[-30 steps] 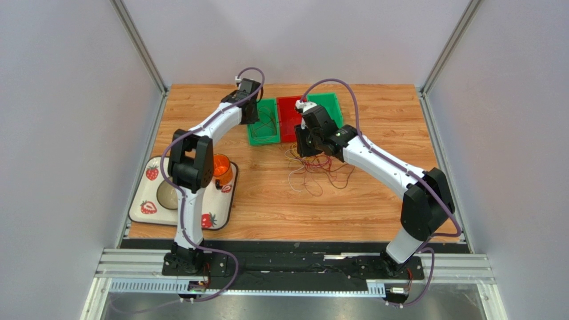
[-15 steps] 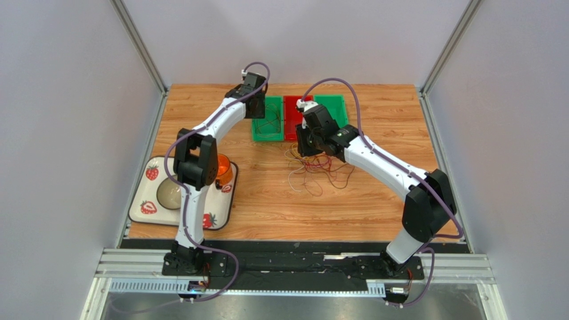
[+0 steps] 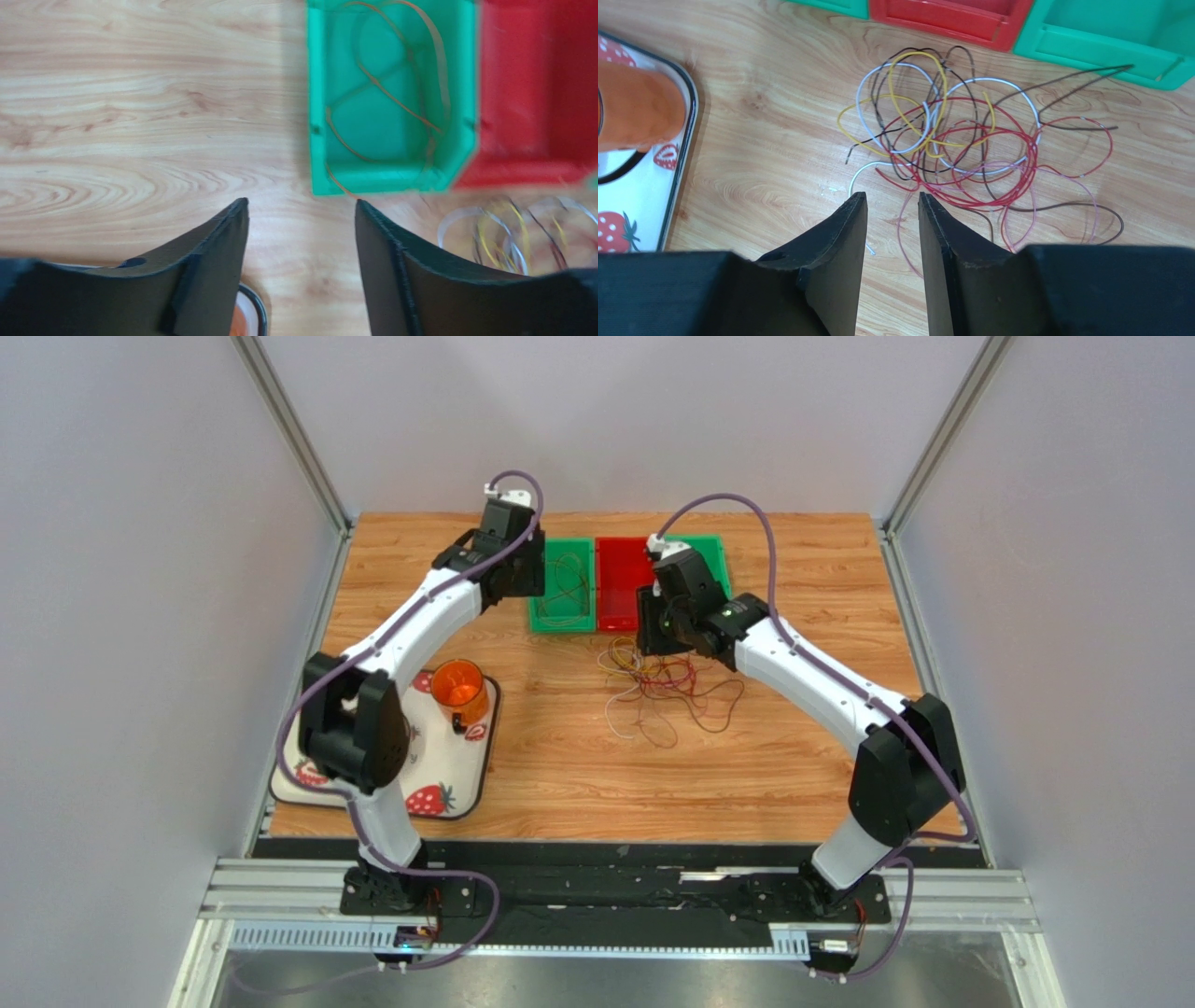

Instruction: Untangle the cables

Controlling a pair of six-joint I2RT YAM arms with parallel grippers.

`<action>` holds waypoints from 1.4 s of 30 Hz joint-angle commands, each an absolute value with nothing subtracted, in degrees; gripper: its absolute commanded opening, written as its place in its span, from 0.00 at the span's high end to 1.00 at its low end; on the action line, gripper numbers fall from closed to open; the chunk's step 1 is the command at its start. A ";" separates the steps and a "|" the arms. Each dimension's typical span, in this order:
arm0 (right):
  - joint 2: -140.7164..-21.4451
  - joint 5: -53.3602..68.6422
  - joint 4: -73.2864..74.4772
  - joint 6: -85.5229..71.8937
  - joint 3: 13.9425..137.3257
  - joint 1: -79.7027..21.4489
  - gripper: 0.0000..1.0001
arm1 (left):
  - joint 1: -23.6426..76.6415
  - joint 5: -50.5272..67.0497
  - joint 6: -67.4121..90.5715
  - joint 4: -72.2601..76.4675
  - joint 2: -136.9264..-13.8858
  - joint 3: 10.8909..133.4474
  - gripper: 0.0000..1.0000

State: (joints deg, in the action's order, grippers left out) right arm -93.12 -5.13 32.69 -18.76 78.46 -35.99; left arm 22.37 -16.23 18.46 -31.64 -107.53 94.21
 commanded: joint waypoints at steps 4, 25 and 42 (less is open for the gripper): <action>-90.61 -0.97 30.50 -23.38 76.38 -31.12 0.61 | 27.68 3.48 5.55 -10.57 -93.35 72.27 0.37; -91.58 5.09 30.41 -23.64 75.94 -30.41 0.58 | 29.35 20.48 -5.80 -9.67 -99.75 70.66 0.36; -92.29 6.86 29.62 -23.73 75.50 -29.53 0.58 | 33.31 14.94 -9.23 -12.22 -105.91 73.21 0.37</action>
State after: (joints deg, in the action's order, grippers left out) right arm -92.58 5.91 32.23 -23.14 75.79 -30.00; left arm 32.86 16.10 -7.22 -12.19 -104.49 70.08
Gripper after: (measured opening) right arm 0.422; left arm 0.642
